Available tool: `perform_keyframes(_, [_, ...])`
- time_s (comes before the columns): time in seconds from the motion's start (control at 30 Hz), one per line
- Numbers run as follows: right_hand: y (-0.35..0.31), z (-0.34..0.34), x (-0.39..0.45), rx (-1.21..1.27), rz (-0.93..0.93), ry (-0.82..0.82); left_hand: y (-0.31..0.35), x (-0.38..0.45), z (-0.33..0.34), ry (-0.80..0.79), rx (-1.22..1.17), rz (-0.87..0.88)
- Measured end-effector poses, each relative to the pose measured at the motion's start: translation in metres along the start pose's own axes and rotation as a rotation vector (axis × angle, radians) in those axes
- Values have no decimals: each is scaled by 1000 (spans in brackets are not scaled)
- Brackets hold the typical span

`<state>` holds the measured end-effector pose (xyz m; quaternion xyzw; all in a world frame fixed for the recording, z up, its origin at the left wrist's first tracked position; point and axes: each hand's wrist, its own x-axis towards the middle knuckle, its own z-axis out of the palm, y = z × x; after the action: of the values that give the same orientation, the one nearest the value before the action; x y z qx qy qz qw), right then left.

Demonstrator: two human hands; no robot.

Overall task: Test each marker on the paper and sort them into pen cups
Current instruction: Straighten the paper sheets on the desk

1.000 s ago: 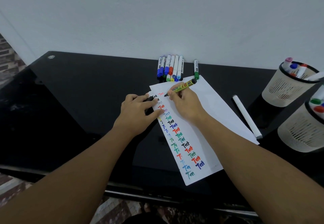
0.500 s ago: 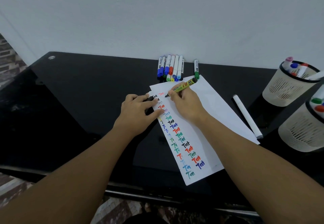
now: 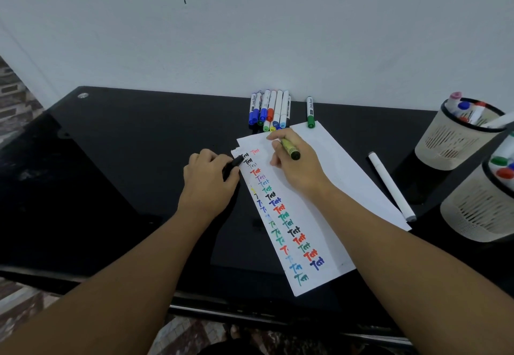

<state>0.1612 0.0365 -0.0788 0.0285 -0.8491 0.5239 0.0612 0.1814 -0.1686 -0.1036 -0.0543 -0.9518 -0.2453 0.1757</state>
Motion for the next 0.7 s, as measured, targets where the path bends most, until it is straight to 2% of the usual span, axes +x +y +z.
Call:
perform_keyframes(0.13, [-2,-3,-1,-32,-58,-58,-1,1,0,-7,-10,40])
perform_keyframes(0.3, [-12,-12,-1,20,17,-249,3,-1,-5,-12,-72,88])
perform_keyframes(0.37, [-19,-18,2,98,-28,-208,4,0,-8,-8,-111,94])
perform_keyframes(0.47, [-27,-24,7,195,-4,-53,3,0,-10,-1,-141,98])
perform_keyframes(0.53, [-28,-28,7,189,30,-73,2,-1,-9,12,-157,104])
perform_keyframes(0.6, [-28,-34,3,-34,1,-184,2,-1,-9,21,-163,109])
perform_keyframes(0.7, [-24,-37,-1,-581,-98,-302,3,-1,-9,26,-166,117])
